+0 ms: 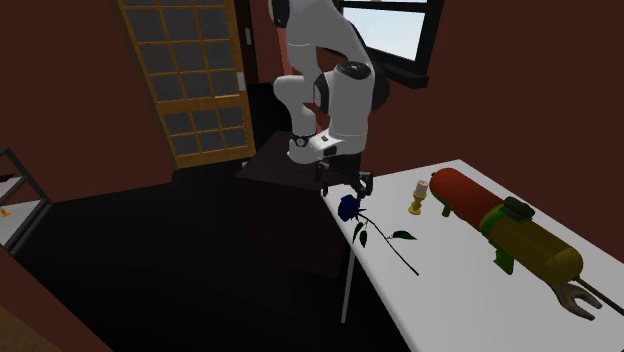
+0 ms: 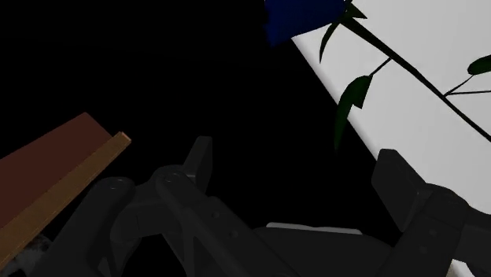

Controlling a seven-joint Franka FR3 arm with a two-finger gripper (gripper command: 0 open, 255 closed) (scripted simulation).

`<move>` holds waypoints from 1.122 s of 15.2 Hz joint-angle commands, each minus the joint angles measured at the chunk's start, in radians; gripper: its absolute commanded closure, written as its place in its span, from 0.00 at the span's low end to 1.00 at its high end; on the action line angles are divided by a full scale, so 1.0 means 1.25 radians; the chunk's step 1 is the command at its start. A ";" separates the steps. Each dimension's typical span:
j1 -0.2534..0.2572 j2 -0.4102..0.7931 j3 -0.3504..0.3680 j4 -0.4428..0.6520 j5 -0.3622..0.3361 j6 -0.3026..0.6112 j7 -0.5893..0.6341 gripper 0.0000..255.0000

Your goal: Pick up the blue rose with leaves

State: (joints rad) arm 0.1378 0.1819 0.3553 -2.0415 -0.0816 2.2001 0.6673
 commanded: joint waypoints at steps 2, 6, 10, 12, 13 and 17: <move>0.025 0.096 0.001 0.066 -0.030 0.014 0.039 0.00; 0.055 0.195 -0.006 0.140 -0.058 0.024 0.070 0.00; 0.060 0.221 -0.013 0.132 -0.069 0.057 0.077 0.00; 0.062 0.235 -0.017 0.129 -0.075 0.073 0.080 0.00; 0.063 0.239 -0.018 0.128 -0.077 0.078 0.081 0.00; 0.063 0.239 -0.018 0.128 -0.077 0.078 0.081 1.00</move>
State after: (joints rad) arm 0.2161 0.4802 0.3331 -1.8815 -0.1772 2.2976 0.7681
